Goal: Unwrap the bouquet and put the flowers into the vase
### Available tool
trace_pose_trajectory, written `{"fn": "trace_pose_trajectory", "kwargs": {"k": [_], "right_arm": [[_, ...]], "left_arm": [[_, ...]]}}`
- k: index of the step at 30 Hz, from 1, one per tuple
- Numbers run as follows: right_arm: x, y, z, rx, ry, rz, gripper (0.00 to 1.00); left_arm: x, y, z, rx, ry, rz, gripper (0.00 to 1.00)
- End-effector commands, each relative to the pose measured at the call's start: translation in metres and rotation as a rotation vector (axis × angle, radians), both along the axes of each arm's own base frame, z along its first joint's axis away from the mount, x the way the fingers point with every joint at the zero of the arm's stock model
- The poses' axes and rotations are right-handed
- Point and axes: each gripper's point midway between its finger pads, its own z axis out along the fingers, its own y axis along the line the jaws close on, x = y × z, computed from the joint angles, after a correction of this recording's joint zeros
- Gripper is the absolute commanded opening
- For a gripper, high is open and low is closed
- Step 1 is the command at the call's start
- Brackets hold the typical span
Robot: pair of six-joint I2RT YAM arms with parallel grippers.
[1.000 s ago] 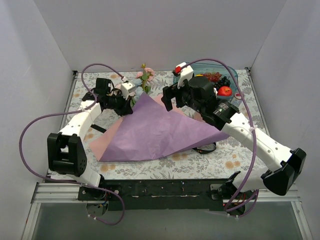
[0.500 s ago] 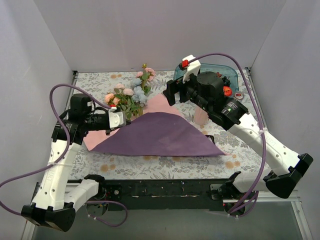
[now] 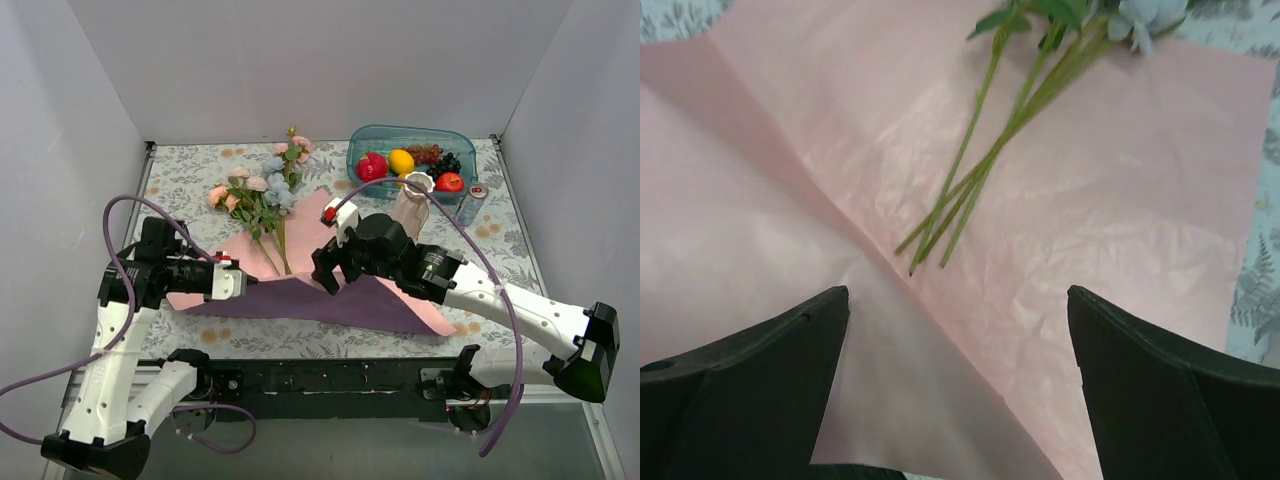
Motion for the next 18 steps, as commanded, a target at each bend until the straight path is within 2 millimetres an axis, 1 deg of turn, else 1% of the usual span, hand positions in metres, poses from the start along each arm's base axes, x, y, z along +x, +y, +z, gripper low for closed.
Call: {"fn": "trace_pose_trajectory", "kwargs": {"k": [1, 3, 6, 7, 8, 9, 10, 11, 13, 14, 15, 16, 17, 18], "right_arm": [[-0.011, 0.001, 0.007, 0.079, 0.019, 0.01, 0.96], [-0.016, 0.003, 0.008, 0.079, 0.032, 0.035, 0.96], [-0.024, 0.005, 0.022, 0.106, 0.032, 0.081, 0.93], [-0.031, 0.006, 0.031, 0.125, 0.037, 0.115, 0.92], [-0.035, 0.005, 0.039, 0.14, 0.032, 0.128, 0.92], [-0.039, 0.005, 0.042, 0.143, 0.039, 0.146, 0.91], [-0.042, 0.003, 0.042, 0.135, 0.051, 0.153, 0.91], [-0.046, 0.003, 0.041, 0.133, 0.059, 0.165, 0.9], [-0.05, 0.003, 0.032, 0.118, 0.08, 0.178, 0.89], [-0.053, 0.005, 0.019, 0.099, 0.104, 0.183, 0.88], [-0.056, 0.007, 0.014, 0.091, 0.118, 0.197, 0.86], [-0.059, 0.009, 0.01, 0.083, 0.13, 0.203, 0.86], [-0.065, 0.014, 0.003, 0.075, 0.146, 0.222, 0.85], [-0.069, 0.016, -0.001, 0.068, 0.154, 0.229, 0.85]], "left_arm": [[-0.028, 0.001, 0.001, -0.005, -0.043, -0.066, 0.01], [-0.036, 0.004, 0.002, -0.001, -0.094, -0.064, 0.02], [-0.046, 0.009, 0.001, 0.011, -0.194, -0.075, 0.03], [-0.047, 0.01, -0.004, 0.022, -0.216, -0.085, 0.11], [-0.049, 0.011, -0.006, 0.026, -0.236, -0.085, 0.47], [-0.048, 0.013, -0.005, 0.033, -0.265, -0.073, 0.66], [-0.047, 0.013, -0.009, 0.024, -0.235, -0.047, 0.67], [-0.038, 0.011, 0.0, 0.001, -0.281, -0.028, 0.66], [-0.03, 0.008, 0.013, -0.043, -0.299, 0.013, 0.68], [-0.022, 0.006, 0.027, -0.085, -0.31, 0.046, 0.71], [-0.02, 0.004, 0.036, -0.109, -0.323, 0.059, 0.78], [-0.018, 0.003, 0.044, -0.128, -0.335, 0.067, 0.78], [-0.016, 0.003, 0.058, -0.146, -0.37, 0.077, 0.78], [-0.016, 0.004, 0.063, -0.149, -0.389, 0.081, 0.81]]}}
